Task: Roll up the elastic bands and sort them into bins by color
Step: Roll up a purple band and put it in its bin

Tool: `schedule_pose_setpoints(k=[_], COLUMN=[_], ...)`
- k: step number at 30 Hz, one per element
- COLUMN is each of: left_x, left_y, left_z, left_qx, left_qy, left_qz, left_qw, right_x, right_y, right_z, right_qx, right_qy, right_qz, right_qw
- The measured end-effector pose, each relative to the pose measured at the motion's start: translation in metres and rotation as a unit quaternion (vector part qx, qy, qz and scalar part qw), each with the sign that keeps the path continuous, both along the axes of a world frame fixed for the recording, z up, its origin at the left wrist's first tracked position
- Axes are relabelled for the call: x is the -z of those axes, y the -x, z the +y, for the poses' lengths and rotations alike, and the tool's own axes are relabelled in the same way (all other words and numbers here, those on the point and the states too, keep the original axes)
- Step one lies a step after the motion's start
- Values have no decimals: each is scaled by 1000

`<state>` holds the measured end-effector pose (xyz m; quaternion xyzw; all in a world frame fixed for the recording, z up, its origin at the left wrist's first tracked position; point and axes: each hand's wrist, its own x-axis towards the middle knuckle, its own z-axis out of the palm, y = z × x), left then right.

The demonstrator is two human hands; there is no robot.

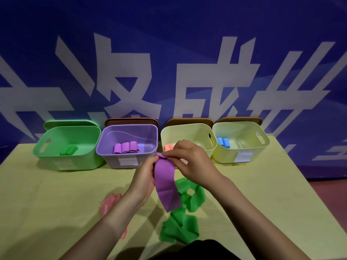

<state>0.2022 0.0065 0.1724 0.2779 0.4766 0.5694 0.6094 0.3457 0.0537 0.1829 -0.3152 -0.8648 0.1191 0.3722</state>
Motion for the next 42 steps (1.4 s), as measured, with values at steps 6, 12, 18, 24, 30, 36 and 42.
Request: schedule_pose_setpoints(k=[6,12,18,24,30,36,42], left_x=[2,4,2,-6,-2,-2,10], left_y=[0,3,6,5,12,8,13], left_z=[1,7,10,6,5,3,4], left_qx=[0,4,28,35,70,1,40], left_qy=[-3,-23,-71,-129,-128,-146,-102], left_qz=[-2,61,257,336,323,337,290], left_qw=[1000,998,963,932,935,930,951], right_x=[-3,1,2,8,6,10,12], right_y=[-8,-10,-1,0,-6,5,4], right_z=[3,-6,-7,-2,-1,-4,1], right_qx=[-41,-26,63,68,30,38,45], right_qy=[-7,122,315,323,326,363,349], right_qz=[-38,62,157,139,94,185,141], right_qw=[998,990,934,934,940,912,925])
